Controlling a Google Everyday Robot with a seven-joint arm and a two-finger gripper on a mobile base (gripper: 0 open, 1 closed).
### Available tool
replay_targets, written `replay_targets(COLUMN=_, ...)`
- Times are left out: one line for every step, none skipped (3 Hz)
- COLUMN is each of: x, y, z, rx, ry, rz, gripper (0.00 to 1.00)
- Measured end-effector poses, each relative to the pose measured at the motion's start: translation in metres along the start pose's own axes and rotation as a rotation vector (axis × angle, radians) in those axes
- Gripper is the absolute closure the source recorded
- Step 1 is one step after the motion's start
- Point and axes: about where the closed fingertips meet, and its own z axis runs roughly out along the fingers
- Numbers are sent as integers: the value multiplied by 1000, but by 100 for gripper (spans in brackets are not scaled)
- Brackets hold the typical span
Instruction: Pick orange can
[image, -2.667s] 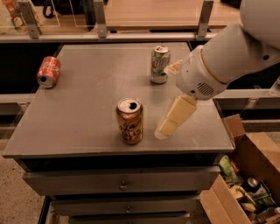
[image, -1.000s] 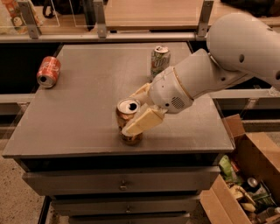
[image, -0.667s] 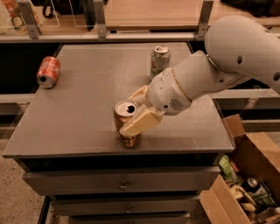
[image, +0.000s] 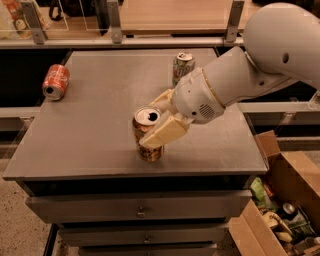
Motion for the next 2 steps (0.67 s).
replay_targets(x=-18, y=-26, z=-39, rx=79, ry=7, rz=-8, gripper=100)
replay_targets(x=-20, y=-27, z=-41, rx=84, ry=6, rz=-10, gripper=100)
